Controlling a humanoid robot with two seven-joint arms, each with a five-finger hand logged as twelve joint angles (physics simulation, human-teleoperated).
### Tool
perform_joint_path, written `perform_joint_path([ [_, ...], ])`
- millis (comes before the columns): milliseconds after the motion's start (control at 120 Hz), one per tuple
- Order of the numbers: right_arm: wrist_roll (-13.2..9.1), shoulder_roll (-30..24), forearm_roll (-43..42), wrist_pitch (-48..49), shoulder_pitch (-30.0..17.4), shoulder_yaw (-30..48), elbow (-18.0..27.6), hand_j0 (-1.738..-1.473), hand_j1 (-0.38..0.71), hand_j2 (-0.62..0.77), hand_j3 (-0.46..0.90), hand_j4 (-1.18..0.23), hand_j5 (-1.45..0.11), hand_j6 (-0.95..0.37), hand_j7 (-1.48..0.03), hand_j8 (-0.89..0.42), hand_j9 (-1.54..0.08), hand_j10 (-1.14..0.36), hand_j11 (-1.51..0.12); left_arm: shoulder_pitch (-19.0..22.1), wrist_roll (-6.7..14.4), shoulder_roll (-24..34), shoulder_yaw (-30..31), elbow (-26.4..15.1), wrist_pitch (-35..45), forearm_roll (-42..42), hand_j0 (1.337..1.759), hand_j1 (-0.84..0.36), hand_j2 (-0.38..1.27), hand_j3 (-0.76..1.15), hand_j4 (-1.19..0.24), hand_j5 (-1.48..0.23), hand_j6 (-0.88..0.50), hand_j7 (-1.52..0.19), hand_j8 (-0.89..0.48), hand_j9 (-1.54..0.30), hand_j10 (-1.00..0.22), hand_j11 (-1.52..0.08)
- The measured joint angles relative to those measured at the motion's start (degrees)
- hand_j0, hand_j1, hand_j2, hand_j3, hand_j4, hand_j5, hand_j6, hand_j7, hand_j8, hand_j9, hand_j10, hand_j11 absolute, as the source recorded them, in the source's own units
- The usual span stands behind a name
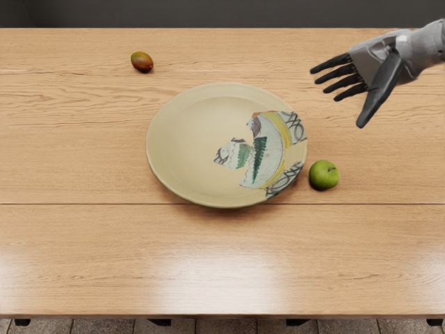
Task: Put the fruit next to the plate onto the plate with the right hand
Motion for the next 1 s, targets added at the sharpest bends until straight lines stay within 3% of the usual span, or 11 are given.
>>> perform_joint_path([
  [242, 0.0, -2.6, 0.0, 0.0, 0.0, 0.0, 0.3, -1.658, -0.32, -0.01, 0.0, -0.02, -0.03, -0.02, -0.03, -0.02, -0.03, -0.02, -0.03, 0.0, 0.0, 0.0, 0.0, 0.0, 0.0, 0.0, 1.658, 0.35, 0.0, 0.0, 0.0, 0.0, 0.0, 0.0, 0.0, 0.0, 0.0, 0.0],
  [308, 0.0, -4.2, 0.0, 0.0, 1.7, -0.9, 2.6, -1.658, -0.32, -0.01, 0.0, -0.02, -0.03, -0.02, -0.03, -0.02, -0.03, -0.02, -0.03, 0.0, 0.0, 0.0, 0.0, 0.0, 0.0, 0.0, 1.658, 0.35, 0.0, 0.0, 0.0, 0.0, 0.0, 0.0, 0.0, 0.0, 0.0, 0.0],
  [358, 0.0, -2.7, 0.0, 0.0, 7.4, -6.5, 4.8, -1.658, -0.32, -0.01, 0.0, -0.02, -0.03, -0.02, -0.03, -0.02, -0.03, -0.02, -0.03, 0.0, 0.0, 0.0, 0.0, 0.0, 0.0, 0.0, 1.658, 0.35, 0.0, 0.0, 0.0, 0.0, 0.0, 0.0, 0.0, 0.0, 0.0, 0.0],
  [483, 0.0, 8.7, 0.7, -0.9, 25.7, -30.9, 8.6, -1.658, -0.32, 0.0, 0.0, -0.02, -0.03, -0.02, -0.03, -0.02, -0.03, -0.02, -0.03, 0.0, 0.0, 0.0, 0.0, 0.0, 0.0, 0.0, 1.658, 0.35, 0.0, 0.0, 0.0, 0.0, 0.0, 0.0, 0.0, 0.0, 0.0, 0.0],
  [575, 0.0, 11.7, 3.8, -14.7, 31.4, -38.8, 14.7, -1.658, -0.32, 0.0, 0.0, -0.02, -0.03, -0.02, -0.03, -0.02, -0.03, -0.02, -0.03, 0.0, 0.0, 0.0, 0.0, 0.0, 0.0, 0.0, 1.658, 0.35, 0.0, 0.0, 0.0, 0.0, 0.0, 0.0, 0.0, 0.0, 0.0, 0.0],
  [625, 0.0, 11.0, 5.8, -23.7, 30.5, -37.6, 19.4, -1.658, -0.32, 0.0, 0.0, -0.02, -0.03, -0.02, -0.03, -0.02, -0.03, -0.02, -0.03, 0.0, 0.0, 0.0, 0.0, 0.0, 0.0, 0.0, 1.658, 0.35, 0.0, 0.0, 0.0, 0.0, 0.0, 0.0, 0.0, 0.0, 0.0, 0.0],
  [708, 0.0, 12.1, 6.9, -38.5, 22.3, -30.5, 24.6, -1.658, -0.33, 0.0, 0.0, -0.02, -0.03, -0.02, -0.03, -0.02, -0.03, -0.02, -0.03, 0.0, 0.0, 0.0, 0.0, 0.0, 0.0, 0.0, 1.658, 0.35, 0.0, 0.0, 0.0, 0.0, 0.0, 0.0, 0.0, 0.0, 0.0, 0.0],
  [842, 0.0, 14.9, 6.3, -59.3, 15.8, -24.8, 26.8, -1.658, -0.33, 0.0, 0.0, -0.02, -0.02, -0.02, -0.02, -0.02, -0.02, -0.02, -0.02, 0.0, 0.0, 0.0, 0.0, 0.0, 0.0, 0.0, 1.658, 0.35, 0.0, 0.0, 0.0, 0.0, 0.0, 0.0, 0.0, 0.0, 0.0, 0.0],
  [1000, 0.0, 16.6, 5.6, -67.3, 14.3, -25.2, 27.8, -1.658, -0.32, -0.01, 0.0, -0.03, -0.03, -0.03, -0.03, -0.03, -0.03, -0.03, -0.03, 0.0, 0.0, 0.0, 0.0, 0.0, 0.0, 0.0, 1.658, 0.35, 0.0, 0.0, 0.0, 0.0, 0.0, 0.0, 0.0, 0.0, 0.0, 0.0],
])
